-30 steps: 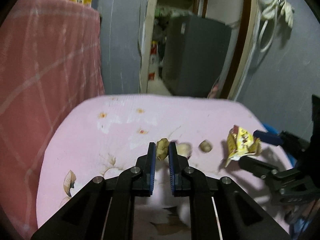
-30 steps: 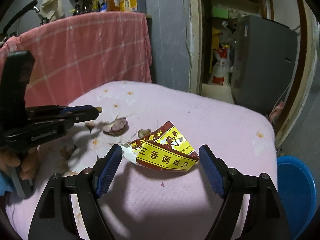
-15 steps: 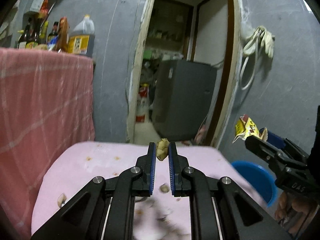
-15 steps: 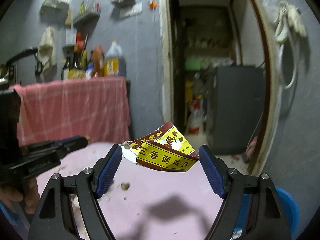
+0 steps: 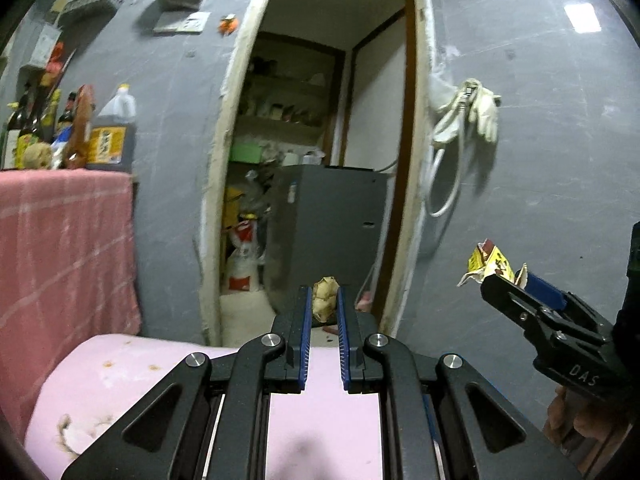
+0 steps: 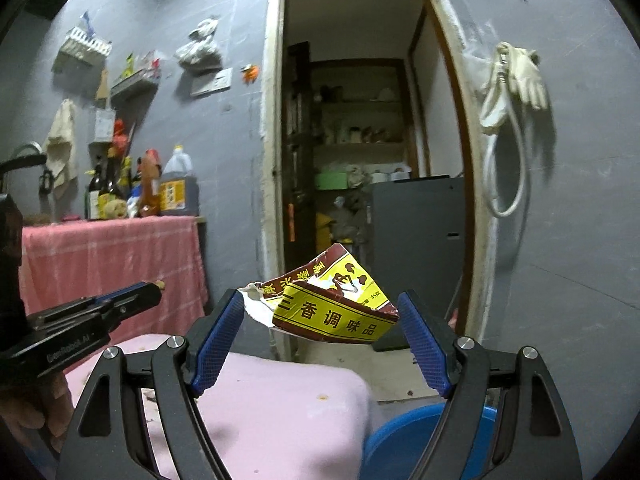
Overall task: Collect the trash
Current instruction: 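Carry both items over the blue bucket and open both tools to drop them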
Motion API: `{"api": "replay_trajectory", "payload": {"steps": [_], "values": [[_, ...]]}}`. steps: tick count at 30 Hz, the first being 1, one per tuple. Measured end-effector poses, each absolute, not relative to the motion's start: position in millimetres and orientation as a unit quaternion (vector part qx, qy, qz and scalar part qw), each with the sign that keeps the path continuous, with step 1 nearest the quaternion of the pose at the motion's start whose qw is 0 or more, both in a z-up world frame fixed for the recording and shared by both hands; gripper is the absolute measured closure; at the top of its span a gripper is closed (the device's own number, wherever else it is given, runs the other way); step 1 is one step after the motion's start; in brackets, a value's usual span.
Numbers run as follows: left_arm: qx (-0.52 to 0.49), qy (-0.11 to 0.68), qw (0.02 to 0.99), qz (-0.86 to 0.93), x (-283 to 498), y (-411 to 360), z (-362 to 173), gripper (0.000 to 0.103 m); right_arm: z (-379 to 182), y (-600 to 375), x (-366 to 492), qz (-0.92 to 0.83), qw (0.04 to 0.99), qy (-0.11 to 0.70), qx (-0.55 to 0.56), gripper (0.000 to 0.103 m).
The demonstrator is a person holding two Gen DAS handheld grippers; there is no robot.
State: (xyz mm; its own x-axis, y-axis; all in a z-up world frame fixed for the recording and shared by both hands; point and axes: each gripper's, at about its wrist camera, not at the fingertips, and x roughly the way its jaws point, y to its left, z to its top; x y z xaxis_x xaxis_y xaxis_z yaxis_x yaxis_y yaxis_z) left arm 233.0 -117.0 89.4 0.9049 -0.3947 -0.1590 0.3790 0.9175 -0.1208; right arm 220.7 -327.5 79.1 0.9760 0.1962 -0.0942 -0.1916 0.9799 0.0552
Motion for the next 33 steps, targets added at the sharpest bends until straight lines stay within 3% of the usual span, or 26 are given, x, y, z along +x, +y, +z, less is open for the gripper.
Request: {"api": "replay_trajectory", "payload": {"steps": [10, 33], "values": [[-0.040, 0.107, 0.965, -0.237, 243, -179, 81, 0.094, 68, -389, 222, 0.049, 0.994, 0.077, 0.065, 0.025], [-0.032, 0.247, 0.918, -0.309, 291, -272, 31, 0.093, 10, -477, 252, -0.017, 0.964, 0.219, 0.147, 0.024]]}}
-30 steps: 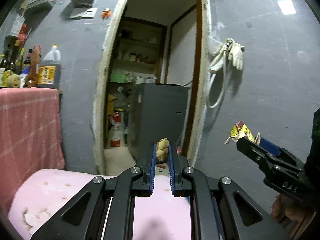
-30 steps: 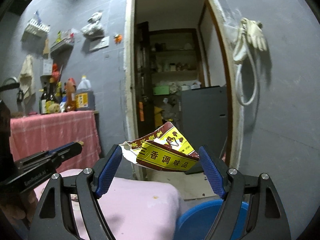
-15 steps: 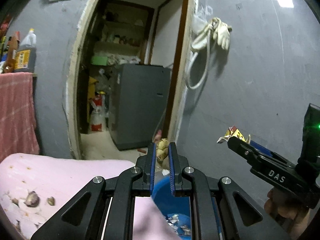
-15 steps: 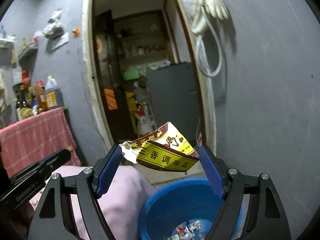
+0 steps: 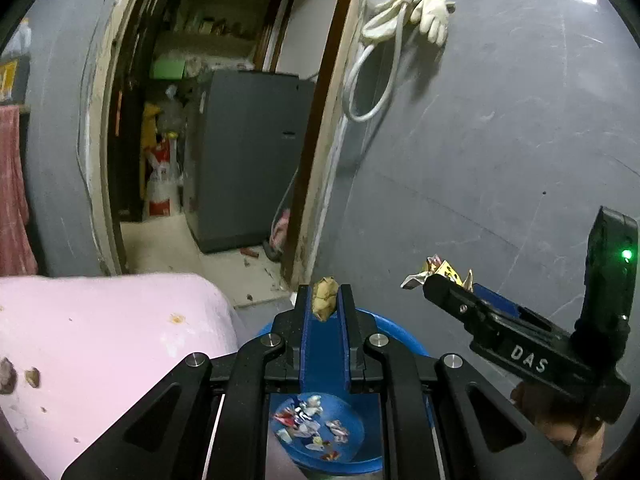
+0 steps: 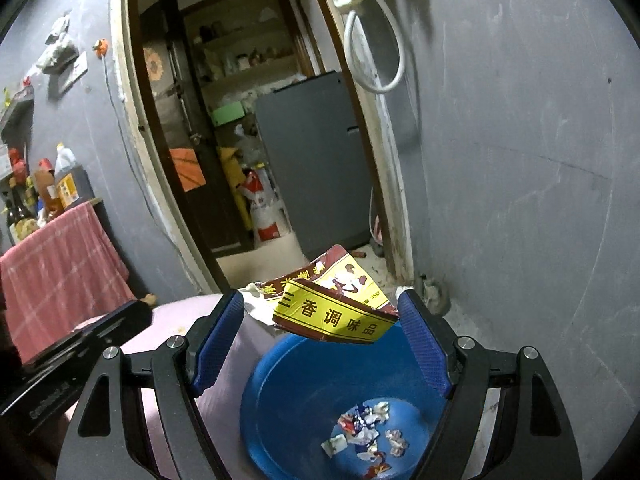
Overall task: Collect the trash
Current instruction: 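Carry both items over the blue bucket and open both tools to drop them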
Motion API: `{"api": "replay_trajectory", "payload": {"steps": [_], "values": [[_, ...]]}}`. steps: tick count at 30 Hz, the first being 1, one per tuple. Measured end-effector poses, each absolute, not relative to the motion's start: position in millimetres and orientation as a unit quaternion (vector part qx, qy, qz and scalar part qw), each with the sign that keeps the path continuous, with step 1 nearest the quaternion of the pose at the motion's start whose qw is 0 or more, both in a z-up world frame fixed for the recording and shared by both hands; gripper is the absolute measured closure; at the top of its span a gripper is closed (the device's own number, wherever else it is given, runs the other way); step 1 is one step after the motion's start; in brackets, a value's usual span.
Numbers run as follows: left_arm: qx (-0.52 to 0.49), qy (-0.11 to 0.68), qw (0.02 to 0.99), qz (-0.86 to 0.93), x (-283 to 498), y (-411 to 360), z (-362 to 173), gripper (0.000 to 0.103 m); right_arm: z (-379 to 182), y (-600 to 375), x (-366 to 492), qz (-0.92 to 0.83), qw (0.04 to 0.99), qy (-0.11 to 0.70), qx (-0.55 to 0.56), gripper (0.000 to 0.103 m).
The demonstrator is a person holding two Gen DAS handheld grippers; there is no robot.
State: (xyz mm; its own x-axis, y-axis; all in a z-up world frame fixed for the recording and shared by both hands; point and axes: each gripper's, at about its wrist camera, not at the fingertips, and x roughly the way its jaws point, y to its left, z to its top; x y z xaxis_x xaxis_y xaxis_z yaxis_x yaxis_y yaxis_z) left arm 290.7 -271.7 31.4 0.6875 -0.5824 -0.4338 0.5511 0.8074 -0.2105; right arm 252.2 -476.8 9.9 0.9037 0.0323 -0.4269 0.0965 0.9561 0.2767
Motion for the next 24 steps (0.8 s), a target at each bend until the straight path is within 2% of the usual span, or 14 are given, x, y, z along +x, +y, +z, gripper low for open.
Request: {"api": "replay_trajectory", "payload": {"steps": [16, 21, 24], "values": [[-0.043, 0.316, 0.896, -0.309, 319, -284, 2, 0.091, -5, -486, 264, -0.021, 0.954, 0.248, 0.165, 0.023], [-0.052, 0.316, 0.896, -0.308, 321, -279, 3, 0.077, -5, -485, 265, -0.023, 0.955, 0.247, 0.163, 0.023], [-0.058, 0.315, 0.897, -0.304, 321, -273, 4, 0.073, -3, -485, 264, -0.025, 0.956, 0.242, 0.164, 0.023]]}}
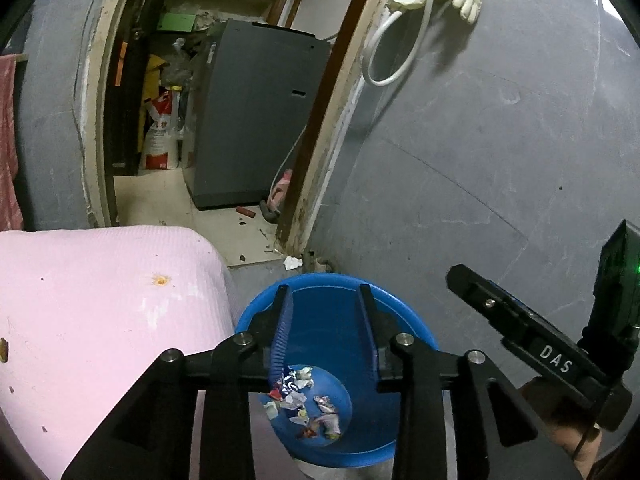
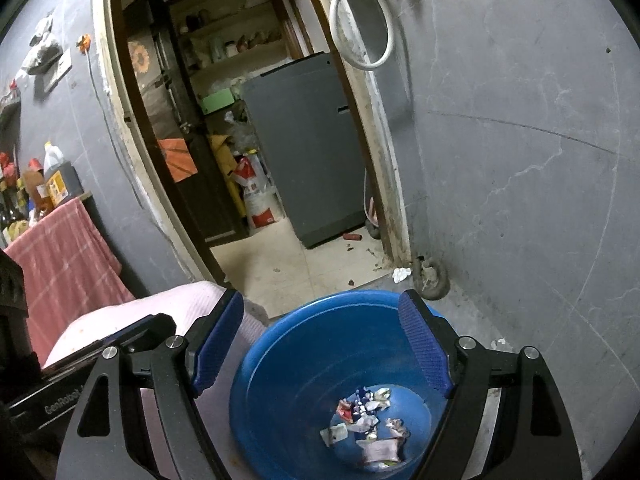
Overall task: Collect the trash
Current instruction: 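Carry both items over the blue bucket and open both tools to drop them, then bring both tools back over the remaining shells on the table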
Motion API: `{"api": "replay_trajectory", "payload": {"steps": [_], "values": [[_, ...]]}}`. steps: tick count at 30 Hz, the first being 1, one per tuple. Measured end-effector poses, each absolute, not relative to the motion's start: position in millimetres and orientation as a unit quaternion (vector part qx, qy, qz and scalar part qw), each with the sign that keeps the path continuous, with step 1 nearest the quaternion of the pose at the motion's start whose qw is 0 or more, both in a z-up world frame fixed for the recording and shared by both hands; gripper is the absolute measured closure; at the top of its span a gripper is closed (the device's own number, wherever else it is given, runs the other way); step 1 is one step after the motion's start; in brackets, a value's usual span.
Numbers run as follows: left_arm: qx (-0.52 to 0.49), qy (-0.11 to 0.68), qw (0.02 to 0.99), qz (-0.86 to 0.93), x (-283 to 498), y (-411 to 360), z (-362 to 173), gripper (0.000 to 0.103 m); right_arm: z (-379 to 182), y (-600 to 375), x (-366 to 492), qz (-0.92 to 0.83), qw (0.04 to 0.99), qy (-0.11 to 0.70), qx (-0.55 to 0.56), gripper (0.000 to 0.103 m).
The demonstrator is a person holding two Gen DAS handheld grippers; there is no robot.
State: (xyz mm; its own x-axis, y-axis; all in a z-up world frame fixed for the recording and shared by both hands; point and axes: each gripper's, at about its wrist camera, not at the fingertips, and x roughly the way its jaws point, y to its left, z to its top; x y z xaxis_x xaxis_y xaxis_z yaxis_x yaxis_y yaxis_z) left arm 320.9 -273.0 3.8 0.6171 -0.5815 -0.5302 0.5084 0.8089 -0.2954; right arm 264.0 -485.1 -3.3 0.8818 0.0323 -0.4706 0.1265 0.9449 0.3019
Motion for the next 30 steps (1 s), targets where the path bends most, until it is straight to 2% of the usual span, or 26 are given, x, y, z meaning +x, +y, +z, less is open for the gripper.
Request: {"api": "replay_trajectory", "payload": {"steps": [4, 8, 10, 12, 15, 18, 26, 30], "values": [[-0.070, 0.305, 0.903, -0.294, 320, -265, 8, 0.063, 1, -487, 259, -0.026, 0.960, 0.228, 0.161, 0.021], [-0.078, 0.283, 0.915, -0.278, 317, -249, 18, 0.046, 9, -483, 254, -0.025, 0.966, 0.206, 0.153, 0.018], [-0.083, 0.273, 0.921, -0.264, 316, -240, 25, 0.037, 14, -480, 250, -0.021, 0.970, 0.188, 0.149, 0.014], [-0.092, 0.261, 0.928, -0.250, 314, -228, 31, 0.023, 19, -476, 246, -0.018, 0.975, 0.172, 0.142, 0.010], [-0.097, 0.243, 0.937, -0.230, 312, -213, 42, 0.013, 26, -469, 240, -0.012, 0.980, 0.146, 0.134, 0.002], [-0.097, 0.221, 0.947, -0.210, 305, -196, 53, 0.008, 34, -461, 235, -0.002, 0.984, 0.121, 0.129, 0.000], [-0.071, 0.171, 0.969, -0.163, 281, -158, 75, 0.008, 55, -427, 227, 0.026, 0.992, 0.067, 0.104, 0.000], [-0.066, 0.149, 0.976, -0.143, 268, -135, 81, 0.003, 65, -406, 224, 0.043, 0.994, 0.048, 0.089, 0.000]]}}
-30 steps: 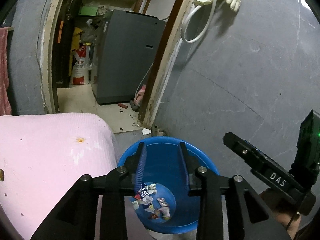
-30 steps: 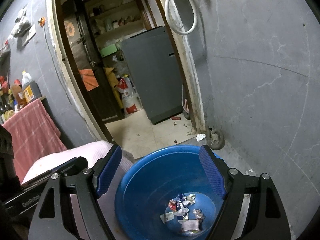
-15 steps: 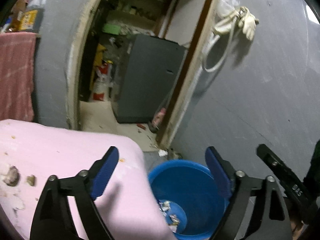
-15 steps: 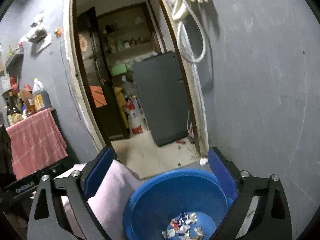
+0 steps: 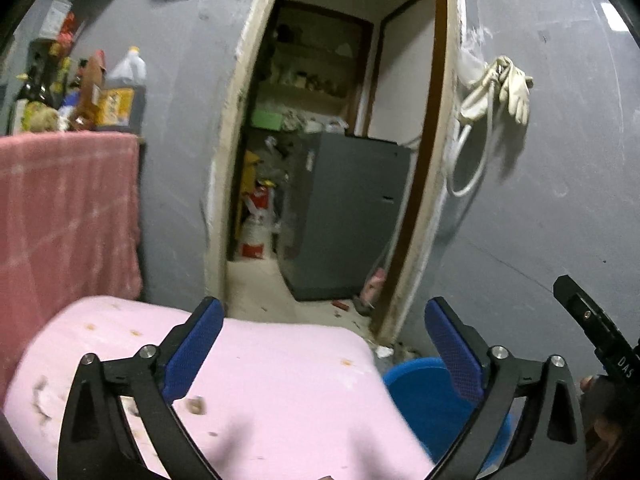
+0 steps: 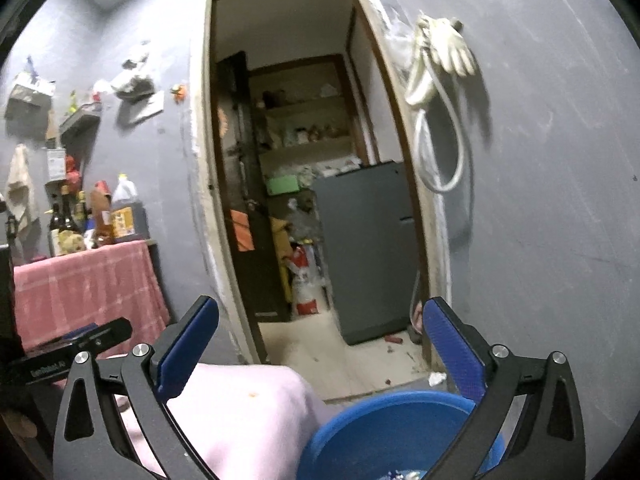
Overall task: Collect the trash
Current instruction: 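Bring both tools back over the remaining shells on the table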
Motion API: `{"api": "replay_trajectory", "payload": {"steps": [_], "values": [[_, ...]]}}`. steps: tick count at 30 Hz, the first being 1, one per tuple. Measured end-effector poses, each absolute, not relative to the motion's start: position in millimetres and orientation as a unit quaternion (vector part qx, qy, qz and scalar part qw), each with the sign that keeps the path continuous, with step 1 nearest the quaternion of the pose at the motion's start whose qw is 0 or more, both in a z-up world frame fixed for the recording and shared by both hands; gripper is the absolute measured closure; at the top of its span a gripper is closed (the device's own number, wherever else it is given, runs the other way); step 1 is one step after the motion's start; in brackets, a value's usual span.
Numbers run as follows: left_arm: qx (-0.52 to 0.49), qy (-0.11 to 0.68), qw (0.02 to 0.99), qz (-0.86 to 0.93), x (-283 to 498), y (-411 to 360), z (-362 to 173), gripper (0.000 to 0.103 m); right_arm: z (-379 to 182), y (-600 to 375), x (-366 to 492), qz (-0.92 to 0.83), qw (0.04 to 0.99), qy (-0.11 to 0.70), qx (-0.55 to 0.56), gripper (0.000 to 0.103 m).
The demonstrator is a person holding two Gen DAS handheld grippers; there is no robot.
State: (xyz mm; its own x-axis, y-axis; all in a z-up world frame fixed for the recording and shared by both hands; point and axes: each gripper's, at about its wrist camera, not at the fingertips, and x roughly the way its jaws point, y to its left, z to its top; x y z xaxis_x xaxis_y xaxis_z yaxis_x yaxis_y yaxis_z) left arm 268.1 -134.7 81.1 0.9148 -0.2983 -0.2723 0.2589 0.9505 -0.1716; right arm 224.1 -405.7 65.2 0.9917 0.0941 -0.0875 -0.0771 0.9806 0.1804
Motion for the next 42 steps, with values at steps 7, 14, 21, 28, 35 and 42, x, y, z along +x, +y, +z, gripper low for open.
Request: {"api": "replay_trajectory", "payload": {"steps": [7, 14, 21, 28, 35, 42], "values": [[-0.060, 0.126, 0.985, -0.105, 250, -94, 89, 0.003, 78, -367, 225, 0.084, 0.993, 0.032, 0.073, 0.000], [-0.050, 0.113, 0.990, -0.071, 232, -58, 93, 0.003, 86, -325, 223, 0.133, 0.989, 0.021, 0.054, 0.000], [-0.050, 0.112, 0.991, -0.046, 221, -24, 87, 0.002, 83, -283, 226, 0.163, 0.986, 0.031, 0.029, 0.000], [-0.050, 0.130, 0.990, -0.025, 223, 1, 69, 0.002, 72, -253, 234, 0.178, 0.983, 0.043, -0.002, 0.000], [-0.059, 0.156, 0.986, -0.014, 233, 19, 43, 0.002, 53, -238, 251, 0.191, 0.979, 0.074, -0.015, 0.000], [-0.061, 0.175, 0.983, -0.014, 246, 29, 23, 0.002, 33, -228, 265, 0.200, 0.974, 0.102, -0.017, 0.000]]}}
